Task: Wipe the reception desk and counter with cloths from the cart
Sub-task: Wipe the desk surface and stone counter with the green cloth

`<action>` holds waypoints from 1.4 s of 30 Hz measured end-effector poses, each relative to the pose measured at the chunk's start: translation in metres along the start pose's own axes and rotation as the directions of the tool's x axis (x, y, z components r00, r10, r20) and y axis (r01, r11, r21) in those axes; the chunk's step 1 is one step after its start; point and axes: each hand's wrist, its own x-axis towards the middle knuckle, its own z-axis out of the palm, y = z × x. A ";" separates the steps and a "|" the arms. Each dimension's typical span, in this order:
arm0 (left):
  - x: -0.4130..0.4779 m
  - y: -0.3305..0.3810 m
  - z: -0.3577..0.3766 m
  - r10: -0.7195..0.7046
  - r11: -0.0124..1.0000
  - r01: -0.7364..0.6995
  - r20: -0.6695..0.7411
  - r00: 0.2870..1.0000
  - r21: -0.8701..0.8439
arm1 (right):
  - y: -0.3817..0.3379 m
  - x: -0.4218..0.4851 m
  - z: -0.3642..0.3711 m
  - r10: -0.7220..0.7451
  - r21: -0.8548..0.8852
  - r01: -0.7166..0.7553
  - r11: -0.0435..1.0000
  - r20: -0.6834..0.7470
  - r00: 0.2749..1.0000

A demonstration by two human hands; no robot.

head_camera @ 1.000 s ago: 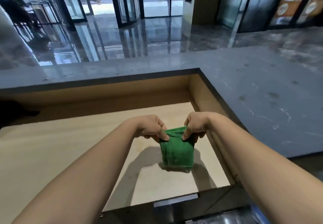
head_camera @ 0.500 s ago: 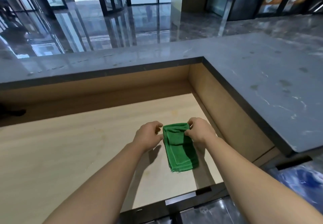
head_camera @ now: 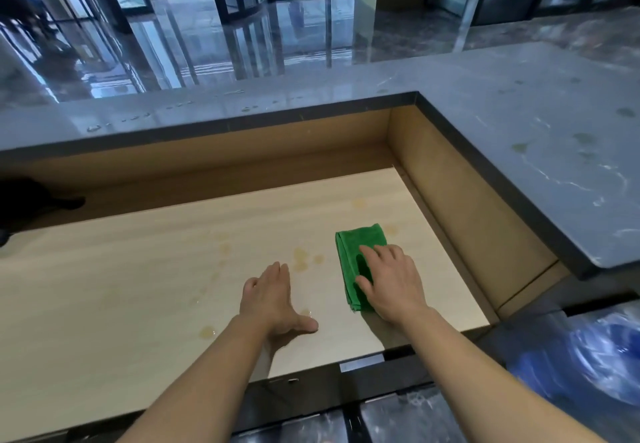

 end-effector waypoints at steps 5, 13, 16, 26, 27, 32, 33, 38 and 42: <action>0.004 -0.001 0.009 0.008 0.998 -0.008 0.002 1.000 0.056 | -0.006 0.010 0.018 -0.004 0.030 0.003 1.000 0.020 1.000; 0.017 -0.004 0.018 0.011 0.995 -0.011 -0.004 1.000 0.103 | -0.014 0.046 0.055 0.072 -0.095 -0.061 0.994 0.116 0.991; 0.017 -0.005 0.018 0.008 0.994 -0.010 0.011 1.000 0.110 | -0.033 0.052 0.061 0.024 -0.119 -0.010 0.993 0.116 0.993; 0.021 0.003 0.012 -0.026 0.985 0.019 0.037 0.999 0.174 | 0.003 0.068 0.042 -0.154 -0.097 0.168 0.981 0.137 0.978; 0.020 0.002 0.012 -0.024 0.986 0.017 0.038 0.999 0.169 | 0.021 0.070 0.039 -0.090 -0.105 0.103 0.989 0.119 0.989; 0.021 0.004 0.010 -0.015 0.991 0.006 0.062 0.998 0.134 | 0.081 0.068 0.034 0.213 -0.139 -0.205 0.969 0.047 0.976; 0.021 0.005 0.009 -0.010 0.991 0.001 0.063 0.998 0.131 | 0.078 0.065 0.036 0.246 -0.135 -0.239 0.962 0.044 0.968; 0.021 0.002 0.012 -0.030 0.997 0.022 0.109 0.994 0.075 | 0.019 0.038 0.047 0.207 -0.123 -0.198 0.973 0.068 0.976; 0.024 0.003 0.011 -0.045 0.997 0.038 0.120 0.992 0.063 | -0.034 0.005 0.061 0.014 -0.128 0.001 0.992 0.118 0.993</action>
